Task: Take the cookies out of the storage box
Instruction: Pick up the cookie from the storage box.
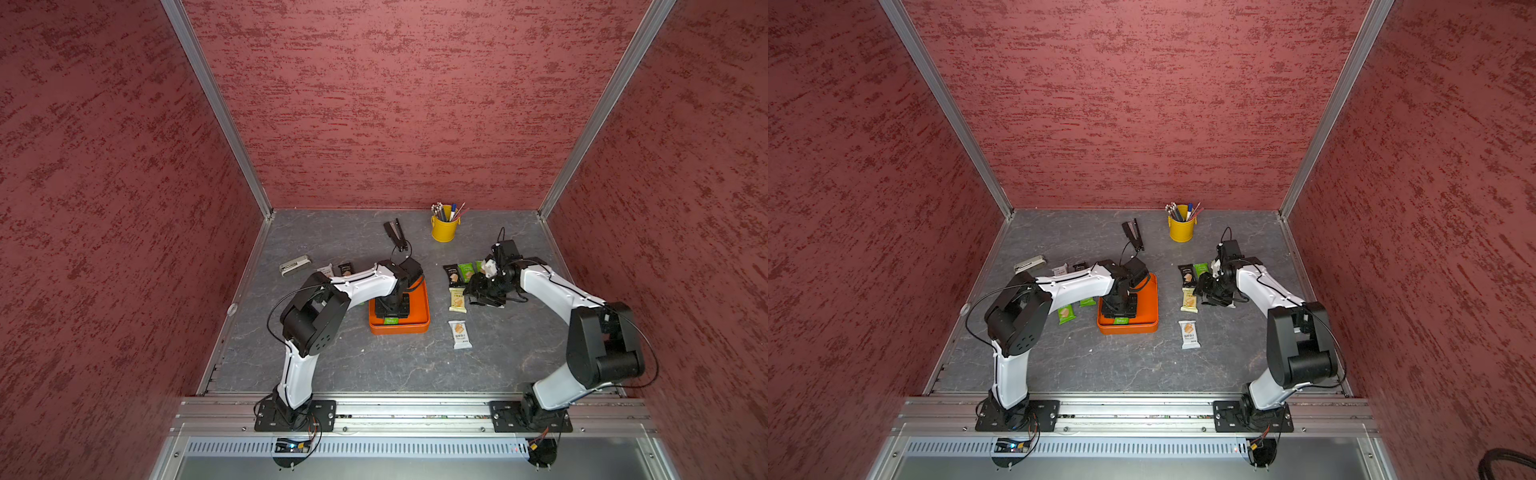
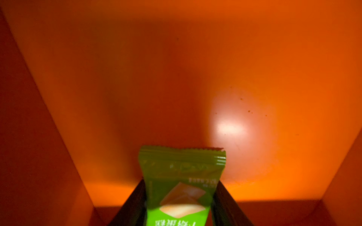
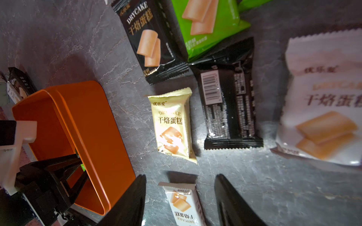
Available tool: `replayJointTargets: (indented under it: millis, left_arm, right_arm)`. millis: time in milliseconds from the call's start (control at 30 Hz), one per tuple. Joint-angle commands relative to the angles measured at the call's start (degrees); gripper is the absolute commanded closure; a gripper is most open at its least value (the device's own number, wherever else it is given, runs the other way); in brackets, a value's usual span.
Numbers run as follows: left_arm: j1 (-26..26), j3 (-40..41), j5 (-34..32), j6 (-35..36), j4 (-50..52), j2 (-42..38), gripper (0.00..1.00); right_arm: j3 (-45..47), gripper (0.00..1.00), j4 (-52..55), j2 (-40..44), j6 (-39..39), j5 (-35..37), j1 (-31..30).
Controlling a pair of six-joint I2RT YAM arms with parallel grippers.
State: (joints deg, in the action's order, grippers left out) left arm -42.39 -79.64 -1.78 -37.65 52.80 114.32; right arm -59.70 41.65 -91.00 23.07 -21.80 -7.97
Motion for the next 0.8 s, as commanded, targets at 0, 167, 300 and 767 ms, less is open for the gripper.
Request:
replayJointTargets:
  millis: [0, 167, 300, 767]
  left_arm:
    - [0.71, -0.67, -2.51, 0.21, -0.88, 2.71, 0.5]
    - [0.82, -1.51, -2.8, 0.29, -0.42, 2.57, 0.52]
    - [0.94, -2.25, -2.84, -0.29, -0.24, 2.06, 0.53]
    - [3.66, -9.2, -2.63, -0.95, 0.02, 1.22, 0.54]
  right_arm:
    - [-1.14, 0.4, 0.67, -0.21, -0.92, 1.24, 0.67]
    - [-0.9, 0.4, 0.53, 0.22, -0.92, 1.35, 0.8]
    - [-0.94, 0.4, 0.44, 0.24, -0.83, 1.13, 0.93]
    - [-1.13, 0.4, 0.23, 0.97, -0.66, 0.66, 1.02]
